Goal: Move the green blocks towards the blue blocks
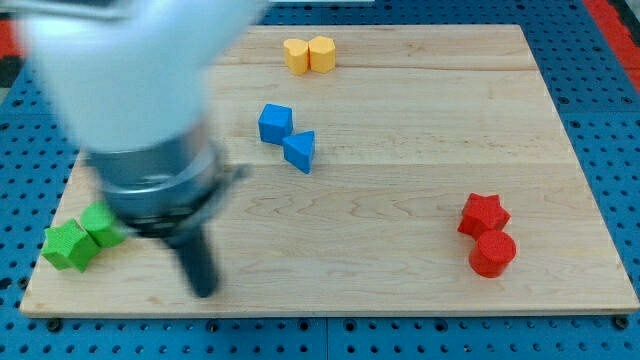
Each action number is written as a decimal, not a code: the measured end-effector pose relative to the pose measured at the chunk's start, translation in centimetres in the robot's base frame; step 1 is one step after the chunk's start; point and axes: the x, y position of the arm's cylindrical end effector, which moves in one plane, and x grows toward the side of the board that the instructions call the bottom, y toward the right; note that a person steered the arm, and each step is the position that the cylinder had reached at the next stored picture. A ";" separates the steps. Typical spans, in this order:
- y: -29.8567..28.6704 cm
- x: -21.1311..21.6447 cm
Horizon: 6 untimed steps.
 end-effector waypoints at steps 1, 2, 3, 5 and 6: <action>-9.5 0.8; -14.2 0.1; -10.8 -3.9; -2.3 -9.8; 1.3 -10.6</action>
